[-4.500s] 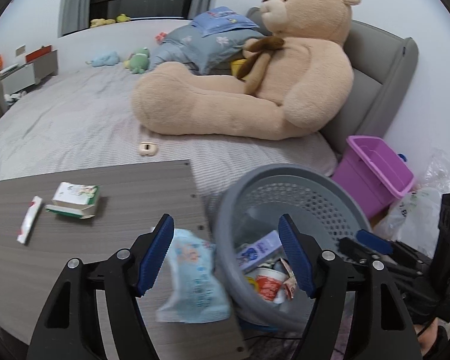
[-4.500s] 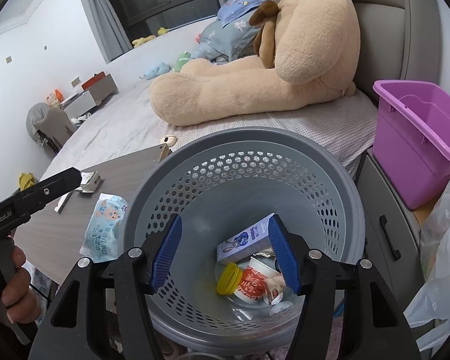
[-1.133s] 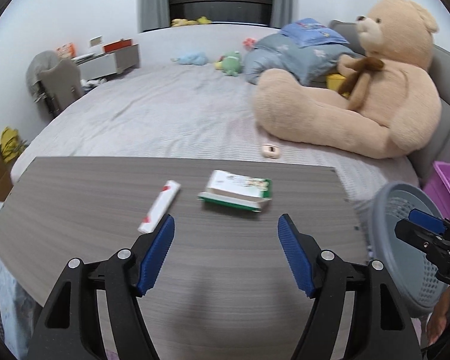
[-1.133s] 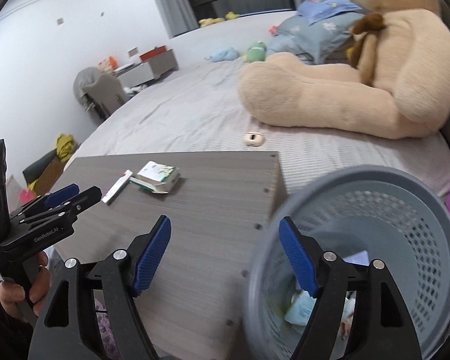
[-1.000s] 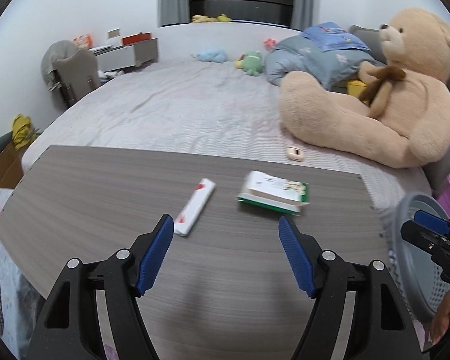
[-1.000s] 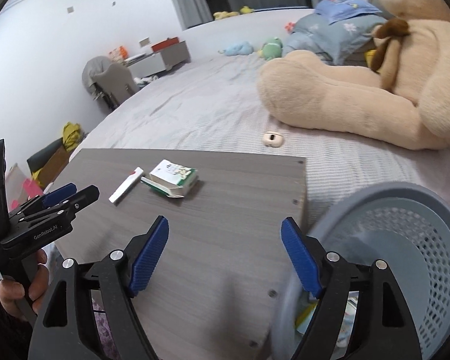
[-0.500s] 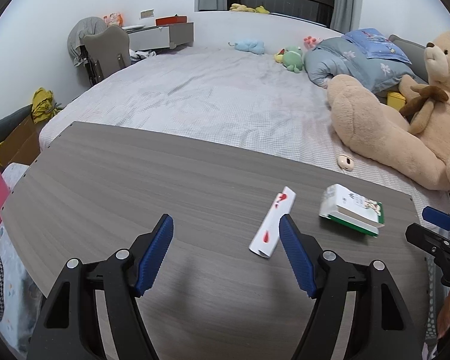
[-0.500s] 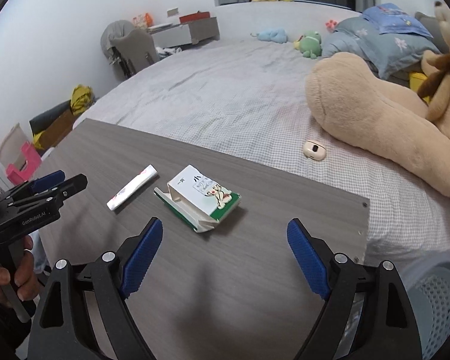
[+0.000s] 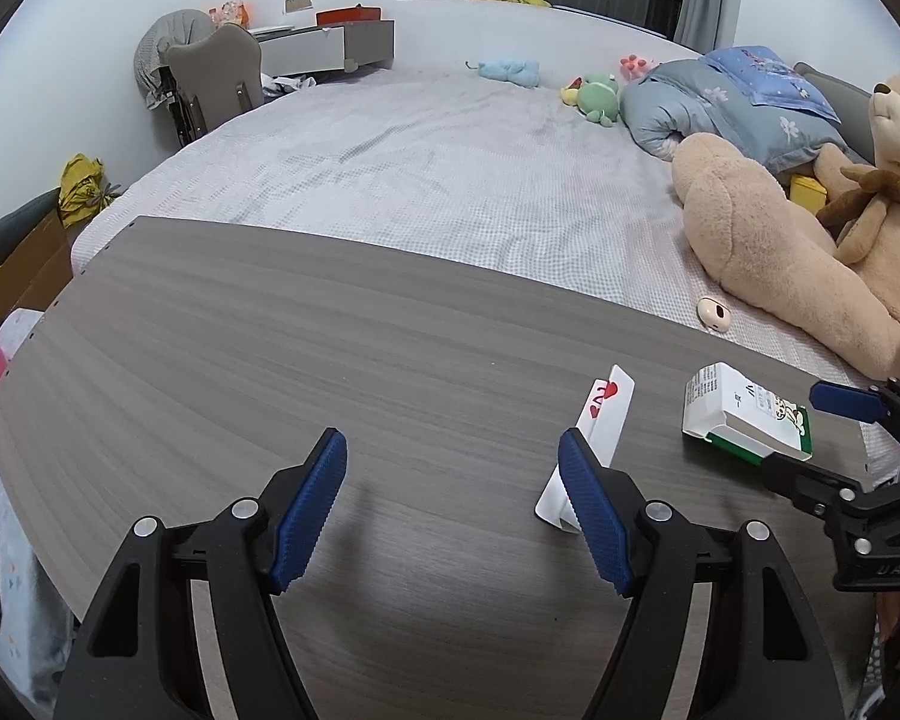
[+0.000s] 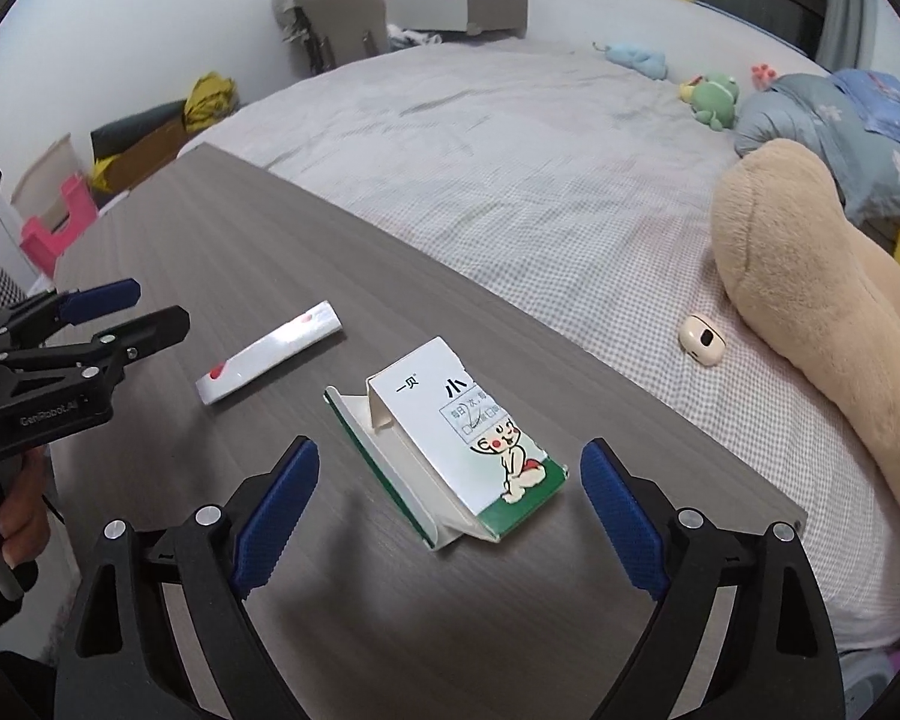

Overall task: Collect trash
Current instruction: 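Grasp the milk carton with the right gripper while the left gripper grasps the white tube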

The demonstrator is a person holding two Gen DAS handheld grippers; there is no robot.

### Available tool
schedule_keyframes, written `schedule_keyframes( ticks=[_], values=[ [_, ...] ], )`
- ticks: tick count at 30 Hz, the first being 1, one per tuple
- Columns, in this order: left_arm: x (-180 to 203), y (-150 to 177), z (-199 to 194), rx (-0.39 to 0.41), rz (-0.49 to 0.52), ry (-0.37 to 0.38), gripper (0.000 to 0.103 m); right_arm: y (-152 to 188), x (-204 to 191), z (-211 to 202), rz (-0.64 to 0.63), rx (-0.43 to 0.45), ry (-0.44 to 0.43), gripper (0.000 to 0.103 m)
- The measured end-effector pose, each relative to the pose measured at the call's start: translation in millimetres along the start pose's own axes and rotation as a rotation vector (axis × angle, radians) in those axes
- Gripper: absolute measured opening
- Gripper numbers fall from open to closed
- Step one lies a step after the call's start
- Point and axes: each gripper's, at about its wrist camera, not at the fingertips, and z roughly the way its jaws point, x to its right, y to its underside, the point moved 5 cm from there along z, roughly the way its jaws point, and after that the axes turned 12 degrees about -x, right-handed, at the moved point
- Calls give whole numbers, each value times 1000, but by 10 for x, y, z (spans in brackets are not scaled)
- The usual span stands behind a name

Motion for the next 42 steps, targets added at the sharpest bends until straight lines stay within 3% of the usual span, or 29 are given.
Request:
schedule_keyframes(
  ticks=[9,13,19,26,38,42],
  values=[
    [40,31,72,-24,9,23,70,-66,-59,258,-69,-63,6,84],
    [54,40,69,-29,14,34,70,-50,-69,320,-76,-86,1,64],
    [73,55,89,-41,20,59,70,-4,-37,248,-27,-63,-40,44],
    [224,15,140,-63,58,102,70,119,82,15,124,0,-77,36],
    [496,-88,391,-123,117,120,69,367,152,-304,251,72,-112,36],
    [528,-87,397,-110,136,96,51,448,160,-365,277,81,-117,36]
  ],
)
